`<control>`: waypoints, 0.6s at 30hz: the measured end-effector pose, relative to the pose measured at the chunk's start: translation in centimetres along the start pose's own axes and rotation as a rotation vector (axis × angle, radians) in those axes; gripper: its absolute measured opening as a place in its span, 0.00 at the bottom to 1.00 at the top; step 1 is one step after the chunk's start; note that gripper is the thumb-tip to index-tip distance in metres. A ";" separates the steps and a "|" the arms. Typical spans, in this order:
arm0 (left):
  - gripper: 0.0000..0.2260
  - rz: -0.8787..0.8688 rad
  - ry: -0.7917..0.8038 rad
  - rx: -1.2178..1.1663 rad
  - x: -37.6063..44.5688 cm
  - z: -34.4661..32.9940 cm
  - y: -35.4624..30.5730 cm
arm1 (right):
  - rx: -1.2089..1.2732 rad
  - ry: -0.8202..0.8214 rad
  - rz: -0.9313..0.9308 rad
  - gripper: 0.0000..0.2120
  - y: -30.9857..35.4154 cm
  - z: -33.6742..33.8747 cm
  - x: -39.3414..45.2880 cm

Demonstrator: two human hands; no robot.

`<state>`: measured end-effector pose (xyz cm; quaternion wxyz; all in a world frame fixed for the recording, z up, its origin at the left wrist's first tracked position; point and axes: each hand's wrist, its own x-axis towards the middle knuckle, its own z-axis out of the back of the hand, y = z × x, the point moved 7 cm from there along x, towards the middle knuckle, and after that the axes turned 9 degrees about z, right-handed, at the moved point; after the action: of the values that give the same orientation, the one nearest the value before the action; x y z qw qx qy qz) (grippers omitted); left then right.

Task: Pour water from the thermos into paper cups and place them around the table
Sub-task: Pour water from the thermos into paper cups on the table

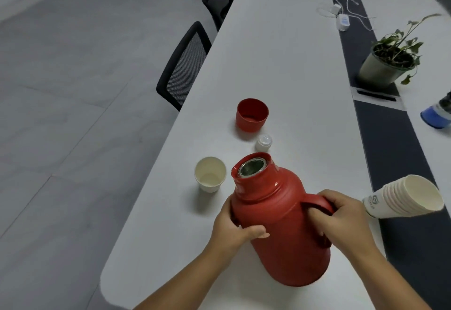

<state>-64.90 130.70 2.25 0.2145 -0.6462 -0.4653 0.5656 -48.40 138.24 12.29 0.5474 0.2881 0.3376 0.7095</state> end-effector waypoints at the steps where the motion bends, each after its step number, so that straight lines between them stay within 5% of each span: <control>1: 0.36 -0.001 -0.002 -0.012 0.0 0.2 0.0 | -0.019 0.004 0.004 0.10 0.3 -0.2 0.1; 18: 0.36 0.006 0.105 -0.162 1.0 1.4 0.5 | -0.185 0.070 0.011 0.06 2.2 -2.4 2.0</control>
<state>-66.07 130.96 0.91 0.1840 -0.6915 -0.4958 0.4922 -52.04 139.37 12.69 0.5558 0.2132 0.2879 0.7502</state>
